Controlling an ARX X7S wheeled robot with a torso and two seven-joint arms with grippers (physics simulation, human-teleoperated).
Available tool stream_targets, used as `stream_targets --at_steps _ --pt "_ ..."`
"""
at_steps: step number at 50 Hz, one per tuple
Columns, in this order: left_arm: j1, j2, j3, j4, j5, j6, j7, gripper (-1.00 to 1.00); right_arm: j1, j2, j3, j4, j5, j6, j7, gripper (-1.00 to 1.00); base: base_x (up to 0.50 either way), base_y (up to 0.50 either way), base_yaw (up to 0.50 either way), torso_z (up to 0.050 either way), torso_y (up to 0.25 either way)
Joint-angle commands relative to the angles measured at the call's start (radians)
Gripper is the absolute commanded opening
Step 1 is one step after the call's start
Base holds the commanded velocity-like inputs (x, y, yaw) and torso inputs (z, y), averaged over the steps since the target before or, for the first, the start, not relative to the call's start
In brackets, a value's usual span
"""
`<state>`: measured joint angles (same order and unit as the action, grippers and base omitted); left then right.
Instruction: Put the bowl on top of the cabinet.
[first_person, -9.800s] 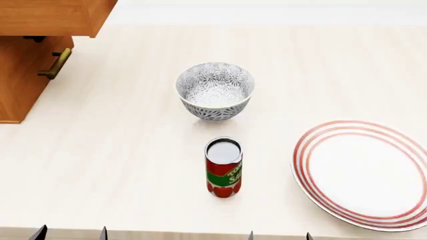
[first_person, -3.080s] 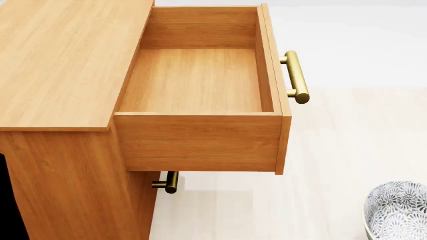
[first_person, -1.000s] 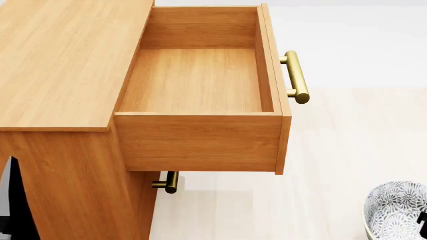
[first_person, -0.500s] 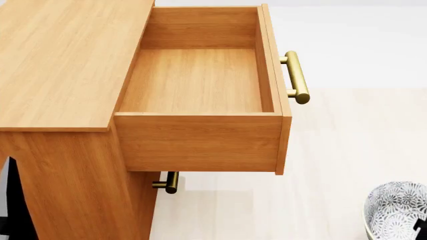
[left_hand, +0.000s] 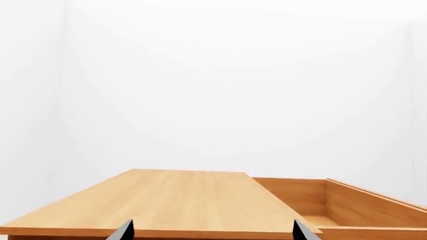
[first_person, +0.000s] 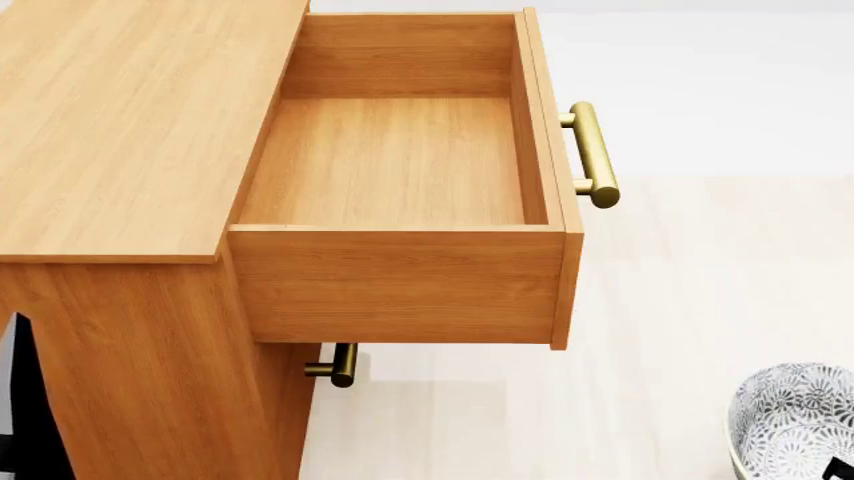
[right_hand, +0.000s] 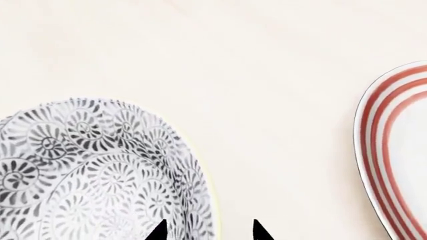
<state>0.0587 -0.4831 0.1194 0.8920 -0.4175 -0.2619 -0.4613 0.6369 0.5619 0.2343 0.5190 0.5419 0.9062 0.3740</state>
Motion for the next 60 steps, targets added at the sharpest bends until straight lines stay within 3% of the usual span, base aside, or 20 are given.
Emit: stream_targets --at_steps 1,34,60 --pt "0.000 -0.003 0.002 -0.002 -0.001 0.004 -0.003 1.00 -0.013 0.000 0.002 -0.016 0.007 0.013 0.003 -1.00 0.00 0.00 0.00 0.000 0.000" --pt "0.000 -0.018 -0.007 0.018 -0.026 0.002 -0.019 1.00 0.066 -0.013 0.024 -0.095 0.052 0.045 0.014 -1.00 0.00 0.00 0.00 0.000 0.000" --pt "0.000 -0.028 -0.010 0.016 -0.033 0.016 -0.026 1.00 0.186 -0.028 -0.053 -0.110 0.044 0.062 -0.004 -1.00 0.00 0.00 0.00 0.000 0.000"
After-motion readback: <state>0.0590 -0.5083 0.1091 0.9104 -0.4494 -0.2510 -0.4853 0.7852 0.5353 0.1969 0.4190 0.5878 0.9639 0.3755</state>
